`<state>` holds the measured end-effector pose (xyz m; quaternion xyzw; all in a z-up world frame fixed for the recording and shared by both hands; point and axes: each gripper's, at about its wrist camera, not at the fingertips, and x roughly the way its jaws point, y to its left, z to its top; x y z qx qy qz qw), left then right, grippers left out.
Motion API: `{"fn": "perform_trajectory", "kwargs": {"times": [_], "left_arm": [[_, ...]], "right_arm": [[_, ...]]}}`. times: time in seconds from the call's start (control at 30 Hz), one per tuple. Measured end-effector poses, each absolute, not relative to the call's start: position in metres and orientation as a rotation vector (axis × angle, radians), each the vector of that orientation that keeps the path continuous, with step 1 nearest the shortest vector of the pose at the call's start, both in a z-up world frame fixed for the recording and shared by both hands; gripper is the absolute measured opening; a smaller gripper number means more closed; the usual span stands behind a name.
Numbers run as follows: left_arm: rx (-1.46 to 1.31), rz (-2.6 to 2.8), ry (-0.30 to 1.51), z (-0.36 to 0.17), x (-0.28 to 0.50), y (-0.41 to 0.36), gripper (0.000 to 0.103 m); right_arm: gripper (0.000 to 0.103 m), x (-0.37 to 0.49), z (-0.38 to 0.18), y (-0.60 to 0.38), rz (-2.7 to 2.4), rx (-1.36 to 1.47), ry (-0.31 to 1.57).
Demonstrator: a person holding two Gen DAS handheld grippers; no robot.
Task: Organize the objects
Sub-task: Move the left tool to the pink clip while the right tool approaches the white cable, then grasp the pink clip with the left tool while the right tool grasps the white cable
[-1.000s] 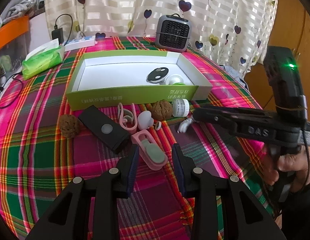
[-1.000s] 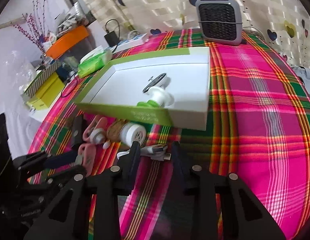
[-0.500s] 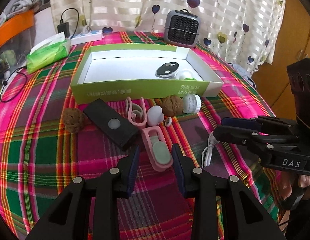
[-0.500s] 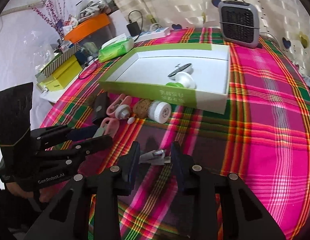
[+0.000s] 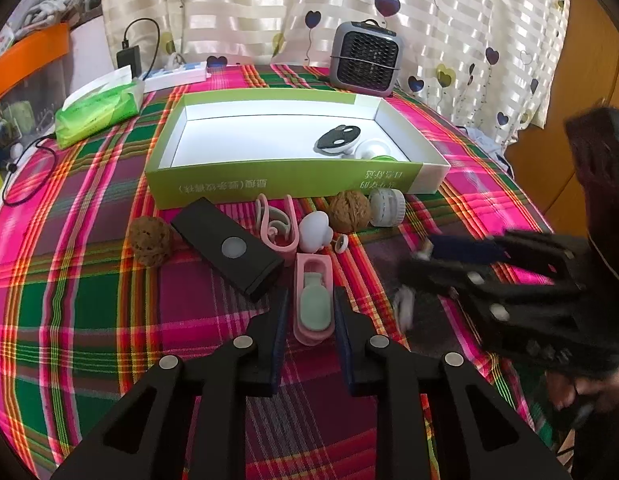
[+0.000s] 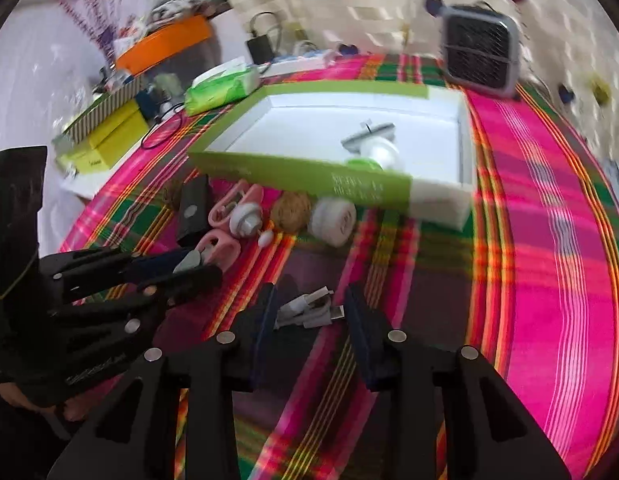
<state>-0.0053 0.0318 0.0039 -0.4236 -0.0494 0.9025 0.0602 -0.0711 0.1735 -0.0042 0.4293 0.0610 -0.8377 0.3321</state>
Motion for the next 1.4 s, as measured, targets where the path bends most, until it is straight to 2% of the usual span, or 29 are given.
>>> {"fn": "perform_trajectory", "kwargs": {"times": [0.23,0.43,0.6,0.73,0.83,0.87,0.9,0.93,1.07,1.13,1.4], "left_arm": [[-1.277,2.728,-0.143,0.003,-0.004,0.031,0.020],[-1.276,2.725,-0.145,0.003,-0.004,0.032,0.020],[-1.276,2.724,-0.147,0.003,-0.004,0.031,0.020],[-1.276,2.725,-0.144,0.003,-0.005,0.032,0.020],[-1.274,2.723,-0.147,0.003,-0.005,0.030,0.020],[-1.274,2.723,-0.148,0.003,-0.005,0.031,0.020],[-1.274,2.722,-0.149,0.003,-0.004,0.031,0.020],[-1.273,2.721,-0.149,0.003,-0.005,0.032,0.020],[-1.272,2.717,-0.144,0.003,-0.005,0.032,0.020],[-1.272,2.712,-0.145,0.003,-0.006,0.032,0.016],[-1.247,2.709,-0.154,0.006,-0.002,0.033,0.016]], "right_arm": [[0.036,-0.076,0.000,0.178,-2.225,1.117,0.158],[0.039,-0.069,-0.006,0.193,-2.280,1.216,-0.071],[0.039,-0.074,-0.006,0.184,-2.281,1.230,-0.147],[0.039,-0.079,-0.005,0.177,-2.298,1.231,-0.128],[0.038,-0.076,-0.004,0.167,-2.302,1.205,-0.004],[0.036,-0.074,-0.004,0.166,-2.307,1.197,0.031],[0.027,-0.073,-0.005,0.164,-2.313,1.189,0.067],[0.024,-0.073,-0.005,0.165,-2.309,1.185,0.083],[0.024,-0.071,-0.006,0.167,-2.300,1.169,0.116],[0.024,-0.069,-0.006,0.168,-2.295,1.164,0.120],[0.023,-0.062,-0.004,0.179,-2.282,1.145,0.072]]}}
